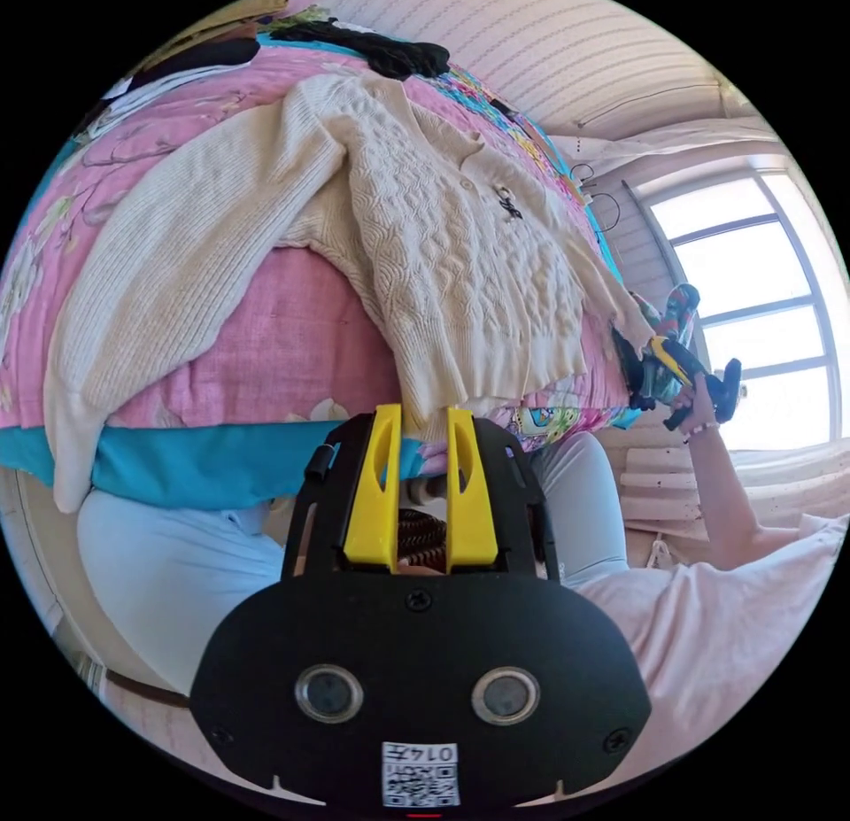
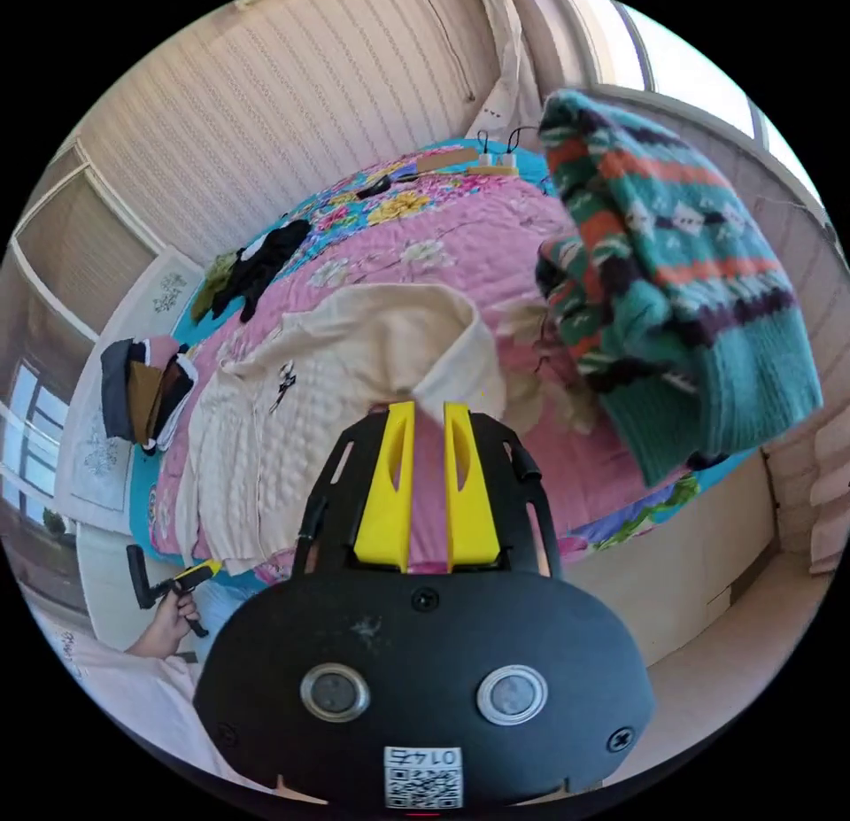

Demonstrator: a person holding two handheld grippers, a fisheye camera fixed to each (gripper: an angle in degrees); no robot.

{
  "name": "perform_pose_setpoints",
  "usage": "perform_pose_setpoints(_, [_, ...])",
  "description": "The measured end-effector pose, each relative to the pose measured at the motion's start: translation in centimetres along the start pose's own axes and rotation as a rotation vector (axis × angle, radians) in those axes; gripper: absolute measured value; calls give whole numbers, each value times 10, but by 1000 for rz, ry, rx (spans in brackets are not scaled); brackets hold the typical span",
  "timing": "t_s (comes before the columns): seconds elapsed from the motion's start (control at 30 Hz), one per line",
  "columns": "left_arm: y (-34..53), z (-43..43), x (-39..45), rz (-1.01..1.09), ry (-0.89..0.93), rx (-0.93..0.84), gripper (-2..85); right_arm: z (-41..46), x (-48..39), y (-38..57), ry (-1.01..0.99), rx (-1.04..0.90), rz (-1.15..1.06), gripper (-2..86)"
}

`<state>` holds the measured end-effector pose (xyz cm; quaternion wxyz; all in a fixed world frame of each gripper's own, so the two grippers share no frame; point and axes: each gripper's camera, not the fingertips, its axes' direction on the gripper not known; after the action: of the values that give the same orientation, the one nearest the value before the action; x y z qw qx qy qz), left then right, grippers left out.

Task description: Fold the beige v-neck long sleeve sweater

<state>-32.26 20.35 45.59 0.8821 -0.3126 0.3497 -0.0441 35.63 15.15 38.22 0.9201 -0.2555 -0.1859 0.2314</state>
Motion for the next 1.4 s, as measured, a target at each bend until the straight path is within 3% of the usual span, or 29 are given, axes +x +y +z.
perform_pose_setpoints(0.13, [-2, 16, -7, -22, -40, -45, 60, 81, -24, 40, -81, -265, -24, 98])
perform_pose_setpoints(0.23, [4, 2, -11, 3, -47, 5, 7, 85, -29, 46, -144, -216, -28, 30])
perform_pose_setpoints(0.47, [24, -68, -18, 115, -51, 117, -8, 71, -18, 39, -355, -243, -80, 6])
perform_pose_setpoints(0.7, [68, -100, -20, 209, -122, 20, -9, 43, -24, 76, -428, -300, -126, 2])
perform_pose_setpoints(0.8, [86, -73, -38, 168, -99, -52, -6, 61, -37, 103, -345, -362, -153, 2])
perform_pose_setpoints(0.9, [102, -22, -68, -25, -21, -117, 1, 88, -39, 120, -327, -373, -43, 4])
perform_pose_setpoints(1.0, [124, -18, -65, -68, -12, -65, 15, 98, -45, 129, -307, -387, -12, 5])
perform_pose_setpoints(1.17, [158, -47, -31, 66, -222, 9, 52, 86, -84, 141, -49, -322, -226, 16])
perform_pose_setpoints(1.23, [171, -51, 1, 163, -332, 99, 89, 85, -128, 153, 42, -234, -456, 39])
perform_pose_setpoints(1.4, [184, -8, 73, 408, -399, 245, 158, 112, -214, 183, 3, -216, -733, 95])
